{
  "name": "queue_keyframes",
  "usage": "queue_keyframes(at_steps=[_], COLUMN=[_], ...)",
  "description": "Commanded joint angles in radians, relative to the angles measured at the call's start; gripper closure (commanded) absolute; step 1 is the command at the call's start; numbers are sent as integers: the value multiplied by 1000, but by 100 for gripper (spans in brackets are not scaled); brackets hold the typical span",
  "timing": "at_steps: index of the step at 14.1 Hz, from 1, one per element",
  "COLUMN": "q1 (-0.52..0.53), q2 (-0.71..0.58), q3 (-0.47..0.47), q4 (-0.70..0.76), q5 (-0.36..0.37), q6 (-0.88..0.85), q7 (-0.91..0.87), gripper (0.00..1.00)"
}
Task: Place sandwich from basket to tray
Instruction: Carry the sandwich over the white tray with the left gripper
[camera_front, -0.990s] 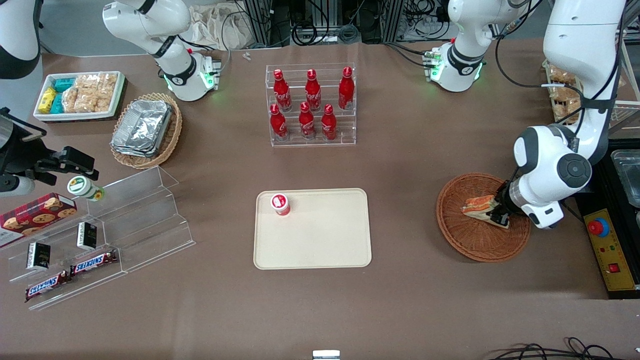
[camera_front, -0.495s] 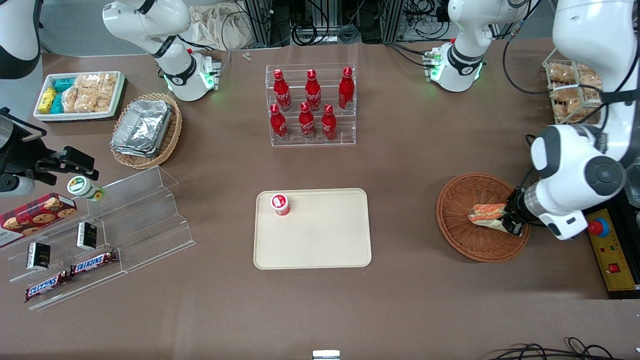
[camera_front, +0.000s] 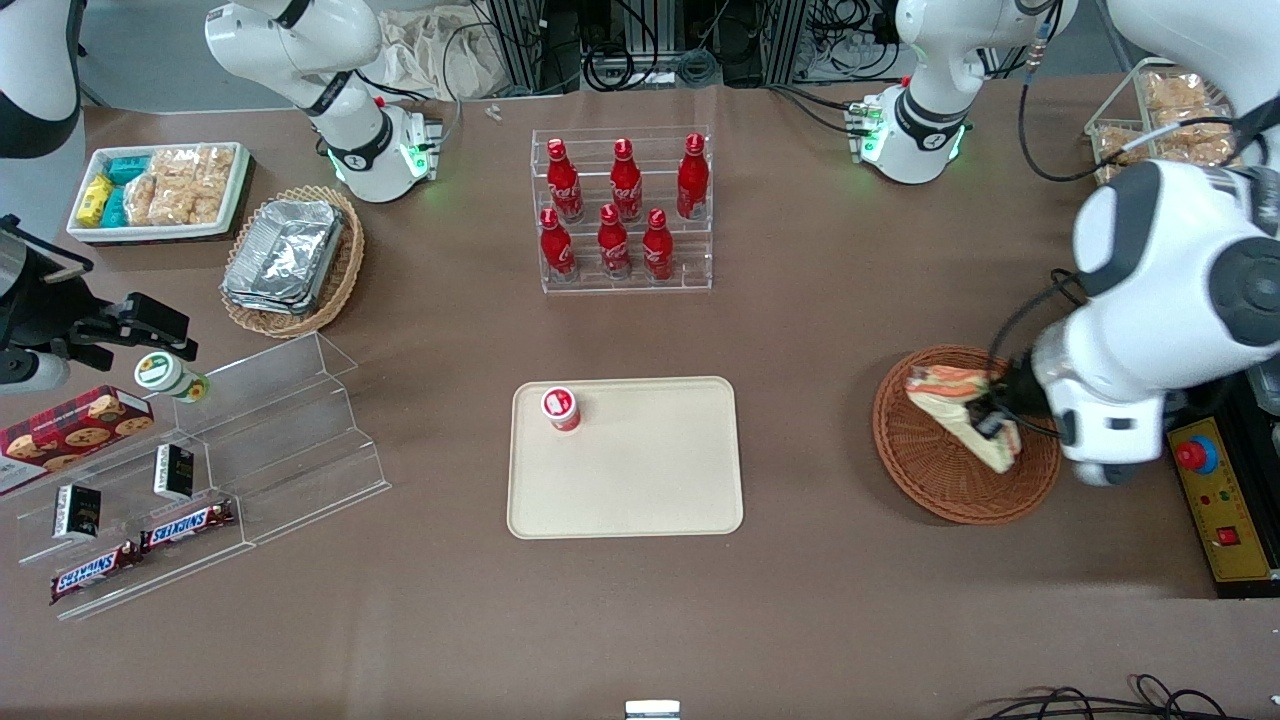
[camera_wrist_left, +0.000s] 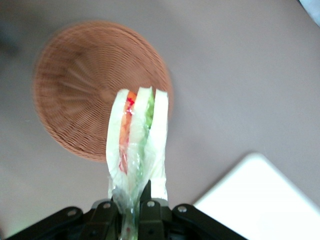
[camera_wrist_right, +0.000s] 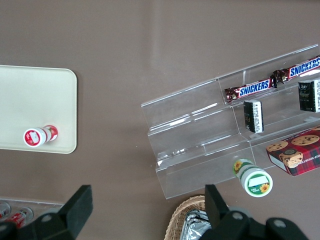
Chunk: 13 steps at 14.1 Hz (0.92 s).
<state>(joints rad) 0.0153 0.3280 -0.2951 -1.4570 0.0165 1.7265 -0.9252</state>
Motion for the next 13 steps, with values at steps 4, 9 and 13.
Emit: queue_keyframes(at_steps=[4,9,13], q1=[-88,-276,-322], q2=[106,288,410], q3=[-154,-151,-144], q4=[27,23,20], q5=[10,111,236], q6=[25,229,356], q7=[255,218,144], gripper=[100,100,100])
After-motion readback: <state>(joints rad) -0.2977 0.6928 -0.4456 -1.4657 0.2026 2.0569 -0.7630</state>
